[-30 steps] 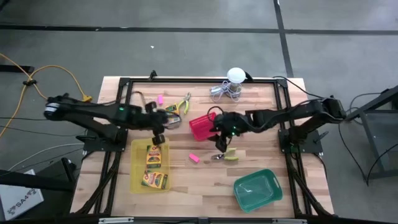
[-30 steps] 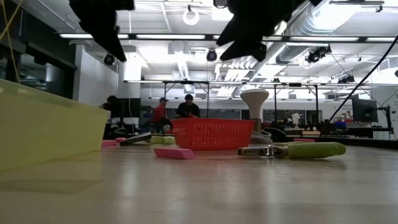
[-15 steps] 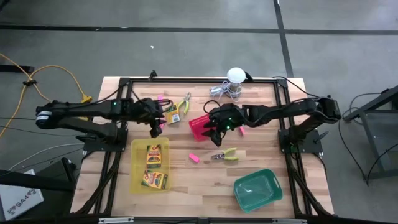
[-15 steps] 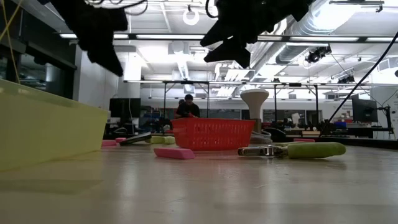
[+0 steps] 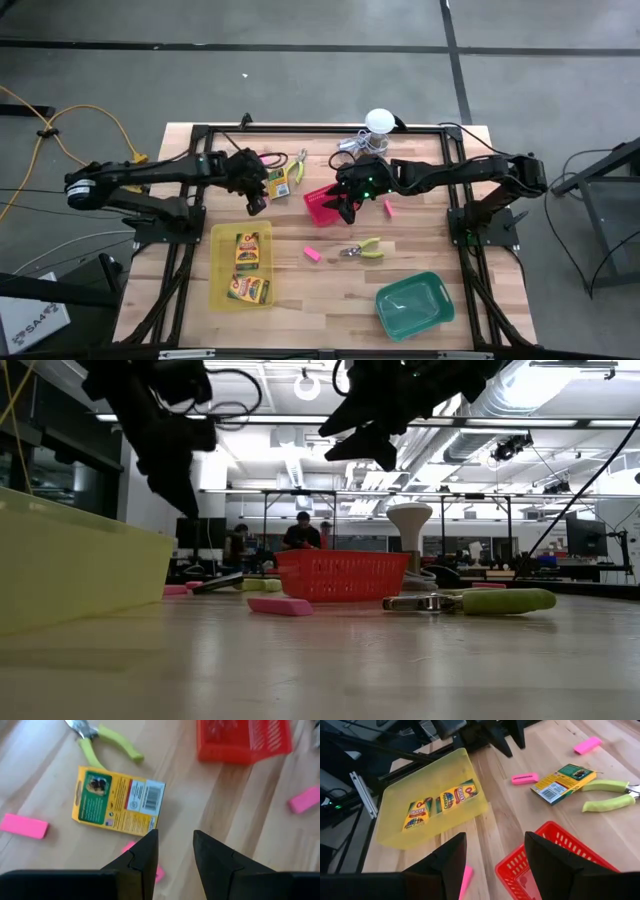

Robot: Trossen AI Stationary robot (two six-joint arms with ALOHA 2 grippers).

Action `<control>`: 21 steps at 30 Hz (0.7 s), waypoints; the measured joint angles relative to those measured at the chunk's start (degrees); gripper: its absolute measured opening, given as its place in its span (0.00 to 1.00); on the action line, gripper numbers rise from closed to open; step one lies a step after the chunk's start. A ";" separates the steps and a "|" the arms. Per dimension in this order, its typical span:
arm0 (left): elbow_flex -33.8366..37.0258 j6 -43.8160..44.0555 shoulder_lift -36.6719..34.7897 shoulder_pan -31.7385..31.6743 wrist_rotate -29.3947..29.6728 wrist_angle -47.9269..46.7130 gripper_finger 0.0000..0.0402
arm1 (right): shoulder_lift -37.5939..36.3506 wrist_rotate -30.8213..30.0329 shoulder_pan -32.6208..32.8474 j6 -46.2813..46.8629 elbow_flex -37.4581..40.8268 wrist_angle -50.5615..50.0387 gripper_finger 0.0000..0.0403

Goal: Pick & Place School Supplies
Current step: Put the yellow box of crayons into the yellow bin

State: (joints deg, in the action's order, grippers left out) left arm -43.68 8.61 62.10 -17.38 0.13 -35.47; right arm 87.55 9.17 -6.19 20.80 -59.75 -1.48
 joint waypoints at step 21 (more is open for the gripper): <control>0.00 -4.02 9.79 -1.87 11.40 1.38 0.30 | 0.01 -1.42 -0.88 -1.57 0.00 0.49 0.48</control>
State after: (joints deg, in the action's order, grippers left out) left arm -43.68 4.59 71.89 -19.25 11.53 -34.09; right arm 87.56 7.75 -7.07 19.24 -59.75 -0.98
